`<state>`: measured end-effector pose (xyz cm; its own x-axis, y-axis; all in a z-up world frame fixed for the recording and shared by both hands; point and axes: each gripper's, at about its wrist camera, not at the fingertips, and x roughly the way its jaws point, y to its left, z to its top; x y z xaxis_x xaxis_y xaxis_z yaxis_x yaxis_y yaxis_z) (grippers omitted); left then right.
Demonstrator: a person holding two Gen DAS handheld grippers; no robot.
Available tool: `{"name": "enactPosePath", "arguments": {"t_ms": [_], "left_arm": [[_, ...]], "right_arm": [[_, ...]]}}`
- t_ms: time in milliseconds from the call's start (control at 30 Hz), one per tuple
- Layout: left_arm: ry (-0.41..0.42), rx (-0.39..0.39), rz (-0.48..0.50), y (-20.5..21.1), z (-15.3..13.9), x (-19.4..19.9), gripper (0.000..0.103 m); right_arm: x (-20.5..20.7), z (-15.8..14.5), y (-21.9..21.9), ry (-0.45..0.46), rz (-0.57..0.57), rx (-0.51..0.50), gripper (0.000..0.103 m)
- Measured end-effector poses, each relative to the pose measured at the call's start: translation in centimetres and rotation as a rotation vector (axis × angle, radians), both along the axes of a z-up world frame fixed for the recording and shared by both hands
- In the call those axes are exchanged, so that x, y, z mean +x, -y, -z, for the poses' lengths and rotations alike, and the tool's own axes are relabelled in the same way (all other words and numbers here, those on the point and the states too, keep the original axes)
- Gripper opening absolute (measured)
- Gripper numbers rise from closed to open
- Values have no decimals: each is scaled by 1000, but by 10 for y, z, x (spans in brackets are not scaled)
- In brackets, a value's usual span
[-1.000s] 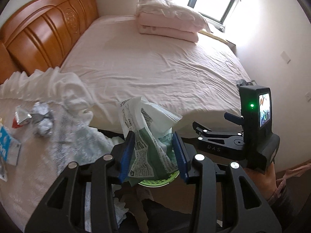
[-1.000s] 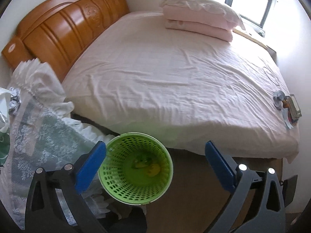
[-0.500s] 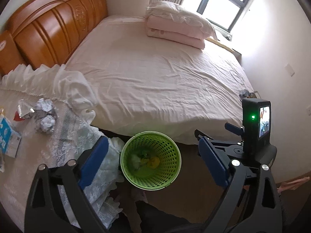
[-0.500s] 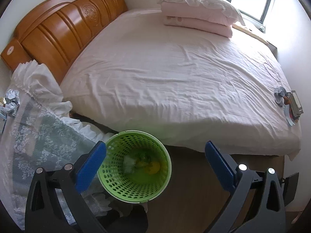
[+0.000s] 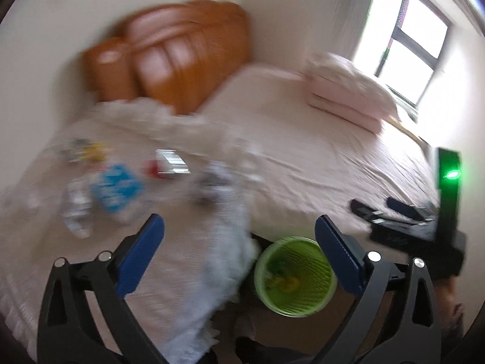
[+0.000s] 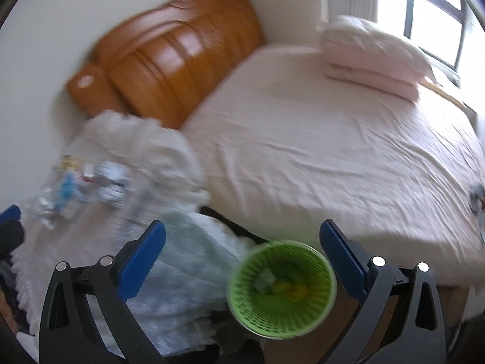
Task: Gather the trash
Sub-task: 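Move both tools back over the bed toward the milk carton, then grasp the blue wrapper with the left tool while the right tool grasps the milk carton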
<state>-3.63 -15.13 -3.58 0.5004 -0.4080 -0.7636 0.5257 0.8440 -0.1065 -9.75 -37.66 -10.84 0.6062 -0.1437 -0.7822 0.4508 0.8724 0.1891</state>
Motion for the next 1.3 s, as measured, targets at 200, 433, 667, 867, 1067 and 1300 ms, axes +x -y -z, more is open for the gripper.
{"name": "enactPosePath", "arguments": {"t_ms": [200, 433, 667, 867, 1067, 1300], "left_arm": [[12, 15, -244, -100, -3, 15, 95], [-30, -12, -411, -177, 8, 22, 95], [-66, -49, -434, -198, 16, 32, 95], [-107, -46, -377, -182, 37, 67, 95], [-181, -30, -357, -167, 69, 113, 94], [-261, -62, -363, -154, 98, 159, 82]], "right_arm": [[54, -26, -68, 51, -190, -10, 101], [96, -35, -137, 54, -354, -25, 101], [112, -37, -178, 39, -420, -38, 101], [115, -34, -189, 15, -417, -43, 101], [117, -31, -190, -14, -404, -47, 101], [122, -20, -187, -54, -380, -25, 101]]}}
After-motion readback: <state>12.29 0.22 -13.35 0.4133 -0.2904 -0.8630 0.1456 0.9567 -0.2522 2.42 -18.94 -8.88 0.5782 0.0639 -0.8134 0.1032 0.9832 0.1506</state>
